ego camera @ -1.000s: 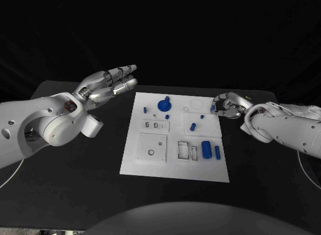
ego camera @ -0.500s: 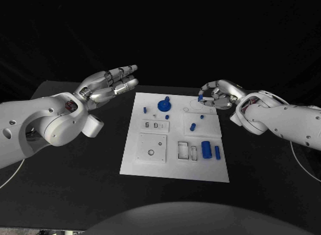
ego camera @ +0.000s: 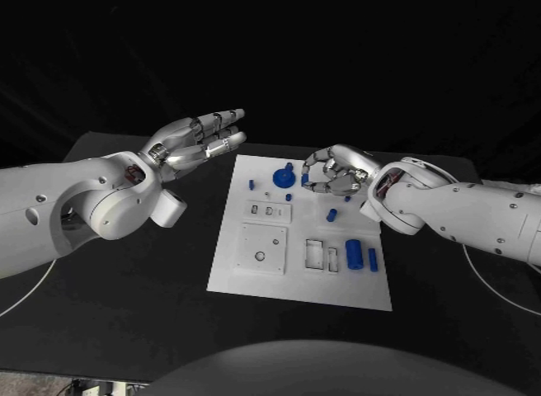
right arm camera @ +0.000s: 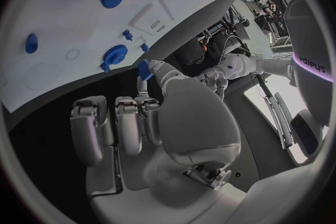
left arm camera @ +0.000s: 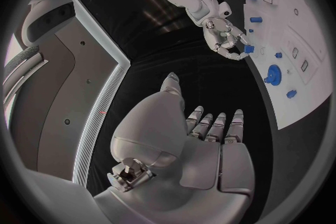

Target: Assemble the parts on the task board

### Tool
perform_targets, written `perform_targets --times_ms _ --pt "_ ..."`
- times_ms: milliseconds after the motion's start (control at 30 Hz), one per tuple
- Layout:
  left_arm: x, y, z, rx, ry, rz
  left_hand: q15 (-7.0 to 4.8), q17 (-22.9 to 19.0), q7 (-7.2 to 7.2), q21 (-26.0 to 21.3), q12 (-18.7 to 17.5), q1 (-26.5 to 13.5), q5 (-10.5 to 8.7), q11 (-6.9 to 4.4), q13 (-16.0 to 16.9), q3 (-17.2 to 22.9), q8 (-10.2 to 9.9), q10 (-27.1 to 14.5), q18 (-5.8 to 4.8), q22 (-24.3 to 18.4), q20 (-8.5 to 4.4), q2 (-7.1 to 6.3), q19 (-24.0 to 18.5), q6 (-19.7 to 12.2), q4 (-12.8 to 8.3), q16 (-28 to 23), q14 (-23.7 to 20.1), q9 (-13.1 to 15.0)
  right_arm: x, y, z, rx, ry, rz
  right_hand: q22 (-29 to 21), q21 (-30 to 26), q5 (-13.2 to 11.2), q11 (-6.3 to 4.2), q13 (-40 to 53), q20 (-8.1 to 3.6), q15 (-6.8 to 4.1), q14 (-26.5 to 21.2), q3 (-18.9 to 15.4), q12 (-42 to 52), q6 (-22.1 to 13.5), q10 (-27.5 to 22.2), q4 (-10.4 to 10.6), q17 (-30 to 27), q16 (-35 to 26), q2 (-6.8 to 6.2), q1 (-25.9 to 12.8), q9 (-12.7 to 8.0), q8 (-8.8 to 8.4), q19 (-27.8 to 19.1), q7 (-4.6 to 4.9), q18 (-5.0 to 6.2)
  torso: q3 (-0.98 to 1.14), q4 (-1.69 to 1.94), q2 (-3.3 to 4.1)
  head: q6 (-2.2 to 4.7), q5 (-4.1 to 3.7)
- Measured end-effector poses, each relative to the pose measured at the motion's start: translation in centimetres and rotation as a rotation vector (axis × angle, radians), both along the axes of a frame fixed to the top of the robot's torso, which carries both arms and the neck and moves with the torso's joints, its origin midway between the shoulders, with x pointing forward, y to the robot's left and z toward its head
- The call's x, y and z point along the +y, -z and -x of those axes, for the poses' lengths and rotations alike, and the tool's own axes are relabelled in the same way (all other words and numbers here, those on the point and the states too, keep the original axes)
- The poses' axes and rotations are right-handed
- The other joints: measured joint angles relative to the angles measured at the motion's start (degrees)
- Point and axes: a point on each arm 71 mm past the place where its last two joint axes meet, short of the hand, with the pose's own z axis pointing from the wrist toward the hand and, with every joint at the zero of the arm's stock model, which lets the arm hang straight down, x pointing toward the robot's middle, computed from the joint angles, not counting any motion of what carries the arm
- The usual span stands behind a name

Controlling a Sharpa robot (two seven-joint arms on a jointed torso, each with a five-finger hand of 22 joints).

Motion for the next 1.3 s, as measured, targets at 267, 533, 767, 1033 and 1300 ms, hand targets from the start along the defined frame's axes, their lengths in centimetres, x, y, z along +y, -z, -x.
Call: perform_targets --times_ms 267,533,767,1033,1300 --pt "-0.4 0.0 -0.1 -0.001 0.008 0.001 0.0 0.1 0.0 0.0 0.0 0.0 0.0 0.0 0.1 0.0 0.0 0.0 0.0 0.0 -0.21 0.0 0.2 0.0 0.0 0.0 0.0 0.0 2.3 0.9 0.8 -0.012 -0.061 0.071 0.0 0.0 0.0 0.17 0.0 0.13 0.05 0.0 0.0 0.0 0.2 0.1 0.0 0.0 0.0 -0.35 -0.4 -0.5 -0.23 -0.1 0.2 0.0 -0.01 0.0 0.08 0.0 0.31" --pt "-0.5 0.0 -0.1 -0.001 0.012 0.002 0.0 0.0 0.0 0.0 0.0 0.0 0.0 0.0 0.1 0.0 0.0 0.0 0.0 0.0 0.0 0.0 0.4 0.0 0.0 0.0 0.0 0.0 3.8 1.8 1.3 -0.003 -0.089 0.11 0.0 -0.3 0.0 0.36 0.0 0.34 0.2 0.2 0.0 0.0 0.4 -0.1 0.0 0.0 0.0 -0.65 -0.7 -1.0 -0.5 0.1 0.41 0.0 -0.01 0.0 0.15 0.0 0.44" --pt "-0.6 0.0 -0.1 0.0 0.012 0.002 0.0 0.0 0.0 0.0 0.0 0.0 0.0 0.0 0.1 0.0 0.0 0.0 0.0 0.0 0.01 0.0 0.4 0.0 0.0 0.0 0.0 0.0 4.7 2.7 1.4 0.011 -0.096 0.139 0.0 -0.9 0.0 0.51 0.0 0.34 0.41 0.0 0.2 0.0 0.4 0.1 -0.2 0.0 0.0 -0.65 -0.7 -1.4 -0.77 0.1 0.41 0.0 -0.03 -0.04 0.12 0.0 0.49" --pt "-0.6 0.0 0.0 0.0 0.013 0.002 0.0 0.0 0.0 0.2 0.0 0.0 0.0 0.0 0.1 0.0 0.0 0.0 0.01 0.0 0.0 0.0 0.4 0.0 0.0 0.0 0.0 0.0 4.7 3.3 1.2 0.019 -0.086 0.167 0.0 -0.9 0.0 0.51 0.0 0.54 0.41 0.0 0.3 0.0 0.4 0.1 -0.3 0.0 0.0 -0.65 -0.7 -1.5 -0.99 -0.1 0.41 0.0 -0.04 -0.04 0.09 0.0 0.54" --pt "-0.6 0.0 0.0 0.001 0.015 0.002 0.0 0.0 0.0 0.2 0.0 0.0 0.0 0.0 0.1 0.0 0.0 0.0 0.0 0.0 0.01 0.0 0.4 0.0 0.0 0.0 0.0 0.0 4.9 3.4 1.3 0.021 -0.087 0.174 0.0 -1.1 0.0 0.51 0.0 0.54 0.41 0.0 0.3 0.0 0.4 0.1 -0.3 0.0 0.0 -0.65 -0.7 -1.7 -1.0 -0.1 0.41 0.0 -0.03 -0.07 0.1 0.0 0.29"
